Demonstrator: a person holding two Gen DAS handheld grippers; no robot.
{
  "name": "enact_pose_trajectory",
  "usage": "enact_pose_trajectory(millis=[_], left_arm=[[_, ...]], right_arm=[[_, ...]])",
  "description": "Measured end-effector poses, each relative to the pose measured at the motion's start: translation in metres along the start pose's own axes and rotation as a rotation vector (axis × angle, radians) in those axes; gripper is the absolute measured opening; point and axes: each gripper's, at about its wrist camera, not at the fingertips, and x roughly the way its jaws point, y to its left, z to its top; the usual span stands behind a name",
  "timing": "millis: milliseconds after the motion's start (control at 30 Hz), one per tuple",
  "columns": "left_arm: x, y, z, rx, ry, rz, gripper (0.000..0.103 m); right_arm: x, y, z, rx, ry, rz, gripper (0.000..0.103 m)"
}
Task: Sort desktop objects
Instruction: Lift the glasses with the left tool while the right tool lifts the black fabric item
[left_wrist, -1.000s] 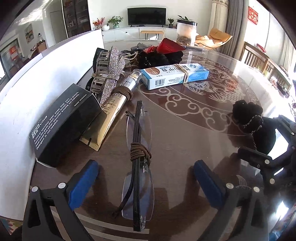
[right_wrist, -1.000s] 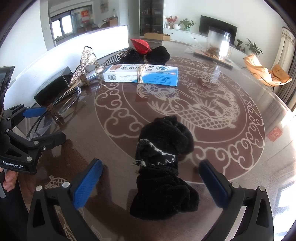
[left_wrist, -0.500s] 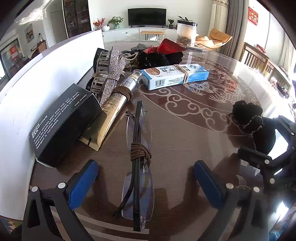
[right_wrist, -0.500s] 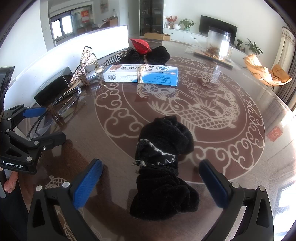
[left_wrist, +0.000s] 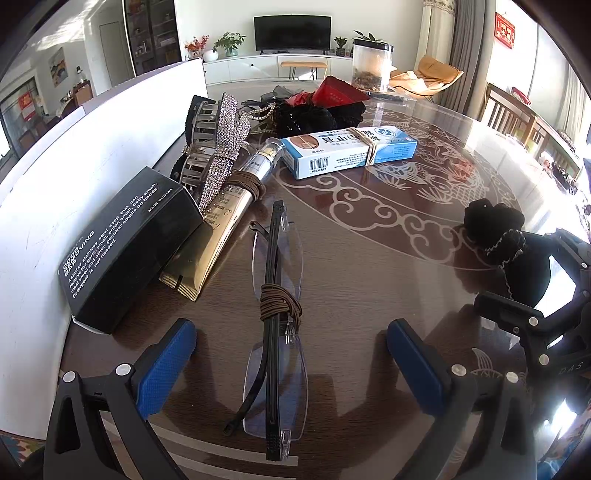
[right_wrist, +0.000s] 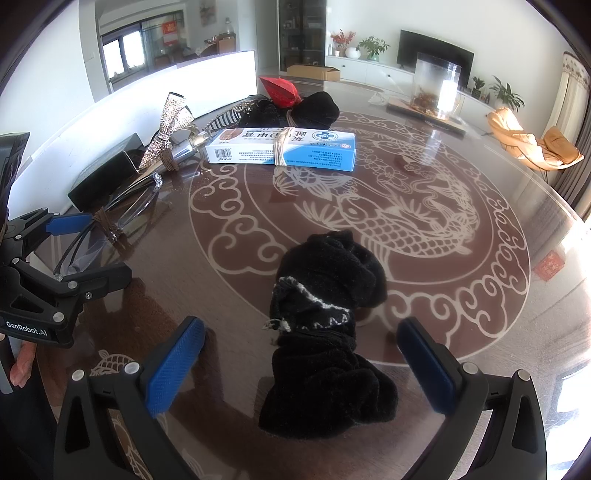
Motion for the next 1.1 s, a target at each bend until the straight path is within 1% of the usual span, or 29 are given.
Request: enact_pose_trajectory(millis=[467,633,867,900,933,967,1000,1033,1067,1100], left_arm=[[0.002,0.000,0.000,0.007,0.003,-0.002,0.103],[0.000,0.004,0.000,0.044,0.042,-0.039,0.103],[-0.002,0.000,-0.003,0.041,0.032,-0.024,0.103],[-0.004,-0.002,-0.004,0.046,0.022,-0.027,0.095],[-0.008,-0.003,-0.004,0.054,0.001,-0.033,0.073],[-0.012,-0.004,-0.004,0.063,-0.018,-0.041,0.059],[-0.015,-0.006,-0.004,0.071,-0.029,-0.046,0.028],[-0.016,-0.005,-0.005,0.070,-0.032,-0.059,0.013],[-0.017,-0.002,-0.005,0.055,-0.031,-0.100,0.012],[-0.021,0.002,-0.005,0.030,-0.040,-0.156,0.011]], right_arm=[[0.000,0.000,0.000,0.000,0.000,0.000,0.103],[0.000,0.000,0.000,0.000,-0.001,0.000,0.103],[0.000,0.000,0.000,0.000,-0.001,0.000,0.103],[0.000,0.000,0.000,0.000,-0.001,0.001,0.103],[0.000,0.000,0.000,-0.002,-0.002,0.000,0.103],[0.001,0.000,0.001,-0.011,0.003,0.002,0.103],[0.002,-0.001,0.004,-0.015,0.028,0.007,0.103],[0.004,-0.002,0.007,-0.015,0.056,0.008,0.102],[0.002,-0.003,0.010,-0.004,0.055,0.000,0.095],[-0.004,-0.005,0.012,0.013,0.032,-0.014,0.051]])
